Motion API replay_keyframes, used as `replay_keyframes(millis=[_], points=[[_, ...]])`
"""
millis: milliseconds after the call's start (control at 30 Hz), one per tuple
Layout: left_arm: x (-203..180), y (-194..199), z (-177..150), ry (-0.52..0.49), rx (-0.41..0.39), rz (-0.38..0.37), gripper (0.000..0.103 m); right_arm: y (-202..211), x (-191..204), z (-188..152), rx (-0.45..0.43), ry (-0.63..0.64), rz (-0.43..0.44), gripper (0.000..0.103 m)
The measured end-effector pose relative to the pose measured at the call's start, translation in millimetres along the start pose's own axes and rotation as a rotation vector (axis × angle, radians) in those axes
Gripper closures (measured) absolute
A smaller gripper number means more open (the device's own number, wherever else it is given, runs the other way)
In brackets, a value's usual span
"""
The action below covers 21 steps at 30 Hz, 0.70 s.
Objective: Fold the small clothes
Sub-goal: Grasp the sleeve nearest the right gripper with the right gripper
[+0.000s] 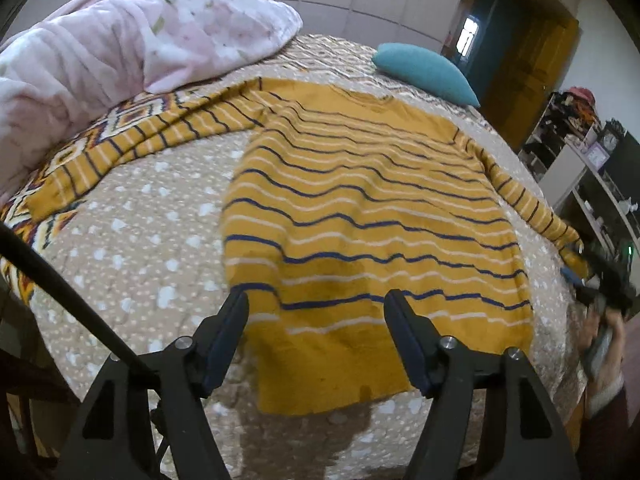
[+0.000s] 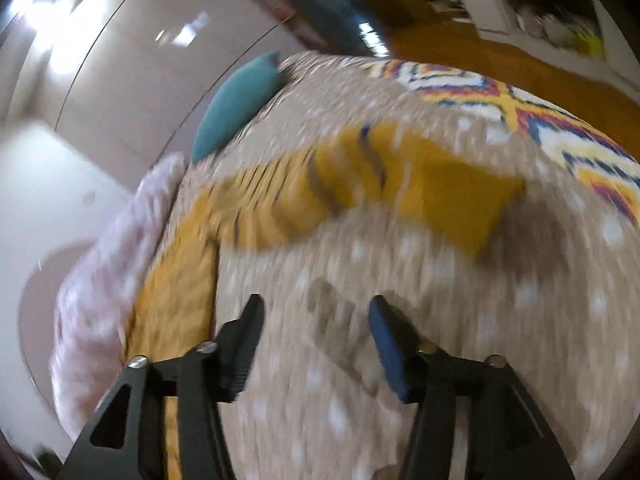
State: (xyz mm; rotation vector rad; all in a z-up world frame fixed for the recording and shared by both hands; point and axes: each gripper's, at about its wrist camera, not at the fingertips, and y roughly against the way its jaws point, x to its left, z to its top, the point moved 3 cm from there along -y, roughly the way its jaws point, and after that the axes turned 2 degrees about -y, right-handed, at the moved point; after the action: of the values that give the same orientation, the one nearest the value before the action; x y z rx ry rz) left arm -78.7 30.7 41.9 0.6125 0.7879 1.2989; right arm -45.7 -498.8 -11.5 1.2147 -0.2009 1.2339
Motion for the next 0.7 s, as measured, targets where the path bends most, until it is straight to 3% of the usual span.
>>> replay_keyframes(millis=[100, 167, 200, 333, 400, 500, 700], points=[[-8, -8, 0, -0.027, 0.017, 0.008, 0.034, -15, -11, 31, -0.04, -0.094, -0.005, 0.038], [-13, -12, 2, -0.047, 0.031, 0.012, 0.034, -21, -13, 52, -0.021, -0.112, 0.014, 0.083], [-15, -13, 3, -0.053, 0.034, 0.011, 0.034, -17, -9, 64, -0.027, -0.101, 0.018, 0.095], [-17, -19, 8, -0.042, 0.034, 0.009, 0.034, 27, 6, 106, -0.162, -0.049, 0.028, 0.094], [-17, -25, 8, -0.029, 0.049, -0.003, 0.034, 46, -3, 114, -0.216, -0.066, -0.033, 0.09], [-19, -36, 6, -0.015, 0.082, -0.028, 0.034, 67, -23, 111, -0.259, -0.073, -0.154, 0.043], [-26, -42, 4, -0.042, 0.097, -0.034, 0.034, 66, -27, 79, -0.13, -0.048, -0.037, 0.043]])
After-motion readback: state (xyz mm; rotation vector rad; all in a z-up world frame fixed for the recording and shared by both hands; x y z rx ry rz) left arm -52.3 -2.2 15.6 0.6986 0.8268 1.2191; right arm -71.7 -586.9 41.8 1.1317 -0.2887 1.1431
